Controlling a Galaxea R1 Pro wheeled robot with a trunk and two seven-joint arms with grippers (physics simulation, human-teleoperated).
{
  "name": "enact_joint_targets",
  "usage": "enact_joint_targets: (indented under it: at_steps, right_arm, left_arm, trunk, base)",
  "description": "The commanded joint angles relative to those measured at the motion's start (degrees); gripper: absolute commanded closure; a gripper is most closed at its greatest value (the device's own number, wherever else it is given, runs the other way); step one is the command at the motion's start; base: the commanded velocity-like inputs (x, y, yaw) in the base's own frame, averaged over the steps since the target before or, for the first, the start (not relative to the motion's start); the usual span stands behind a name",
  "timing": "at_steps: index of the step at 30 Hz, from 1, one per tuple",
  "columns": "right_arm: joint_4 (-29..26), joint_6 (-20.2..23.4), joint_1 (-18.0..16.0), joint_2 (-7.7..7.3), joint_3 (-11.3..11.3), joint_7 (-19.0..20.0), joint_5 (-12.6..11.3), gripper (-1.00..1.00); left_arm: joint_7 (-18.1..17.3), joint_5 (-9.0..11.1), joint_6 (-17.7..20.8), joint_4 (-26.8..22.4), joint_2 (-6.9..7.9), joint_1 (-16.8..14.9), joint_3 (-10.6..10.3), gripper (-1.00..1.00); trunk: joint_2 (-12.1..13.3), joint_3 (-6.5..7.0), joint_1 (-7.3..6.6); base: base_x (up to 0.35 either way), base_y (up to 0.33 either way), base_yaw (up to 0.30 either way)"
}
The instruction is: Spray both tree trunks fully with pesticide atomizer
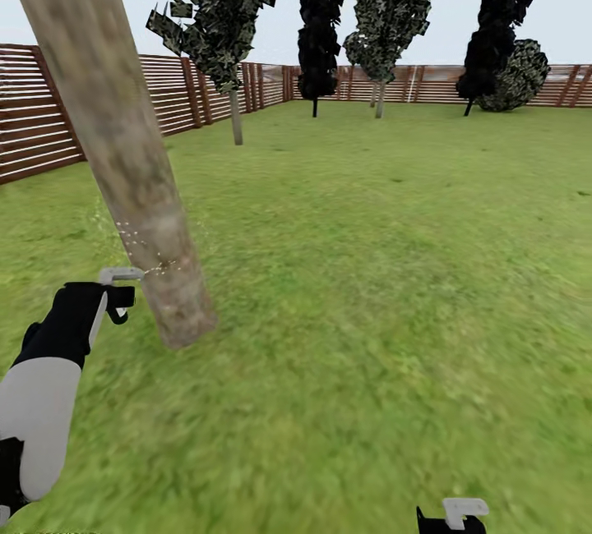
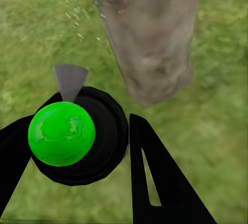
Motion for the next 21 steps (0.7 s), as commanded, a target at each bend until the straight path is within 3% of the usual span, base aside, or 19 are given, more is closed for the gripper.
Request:
enact_joint_targets:
  at_steps: [1, 10, 16, 21]
  right_arm:
    - [0.1, -0.2, -0.1, -0.02, -0.3, -0.3, 0.6, -1.00]
    - [0.1, -0.2, -0.1, -0.01, -0.3, -0.2, 0.6, -1.00]
    - [0.1, -0.2, -0.1, -0.01, -0.3, -0.2, 0.6, -1.00]
    - [0.1, -0.2, -0.1, -0.01, -0.3, -0.3, 0.6, -1.00]
  left_arm:
    - [-0.4, -0.6, 0.2, 0.0, -0.04, -0.1, 0.2, 1.00]
    - [-0.1, -0.5, 0.1, 0.6, -0.57, 0.1, 0.2, 1.00]
    - [-0.2, -0.4, 0.2, 0.0, -0.49, -0.2, 0.3, 1.00]
    - [-0.3, -0.5, 0.6, -0.4, -0.62, -1.4, 0.1, 1.00]
  trunk:
    - [0.0, -0.05, 0.01]
    - [0.0, -0.05, 0.01]
    - [0.0, -0.05, 0.01]
    - [0.0, -0.05, 0.01]
  base:
    - [0.226, -0.194, 0.267]
    - [0.260, -0.163, 0.076]
    - [0.018, -0.267, 0.000]
    - [0.000, -0.273, 0.216]
